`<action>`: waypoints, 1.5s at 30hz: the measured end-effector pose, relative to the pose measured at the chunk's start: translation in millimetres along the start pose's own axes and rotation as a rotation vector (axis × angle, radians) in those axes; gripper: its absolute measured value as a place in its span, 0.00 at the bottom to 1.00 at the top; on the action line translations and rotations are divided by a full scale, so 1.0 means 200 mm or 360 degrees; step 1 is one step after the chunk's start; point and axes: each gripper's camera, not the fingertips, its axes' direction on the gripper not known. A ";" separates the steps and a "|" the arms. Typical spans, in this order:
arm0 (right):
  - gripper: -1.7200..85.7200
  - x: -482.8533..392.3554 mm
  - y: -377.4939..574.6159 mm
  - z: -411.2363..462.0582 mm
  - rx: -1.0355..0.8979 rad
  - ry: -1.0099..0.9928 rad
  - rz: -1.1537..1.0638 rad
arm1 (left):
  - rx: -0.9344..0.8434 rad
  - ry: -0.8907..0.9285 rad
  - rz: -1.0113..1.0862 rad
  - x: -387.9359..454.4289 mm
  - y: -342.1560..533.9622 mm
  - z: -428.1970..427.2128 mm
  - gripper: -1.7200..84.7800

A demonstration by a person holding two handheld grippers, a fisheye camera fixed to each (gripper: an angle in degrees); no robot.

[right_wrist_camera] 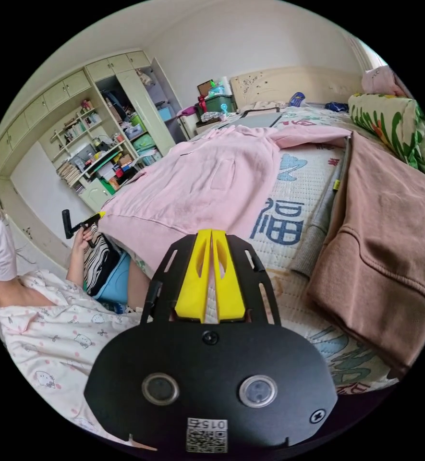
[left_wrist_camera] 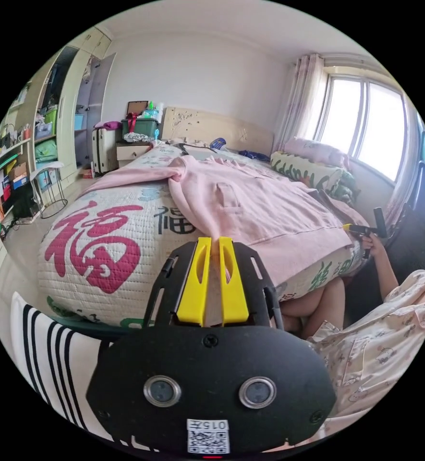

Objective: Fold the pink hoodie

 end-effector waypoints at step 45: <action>0.07 -0.44 0.97 0.66 0.0091 0.0923 -0.0216 | -0.0022 -0.0568 0.0046 0.18 0.47 0.92 0.05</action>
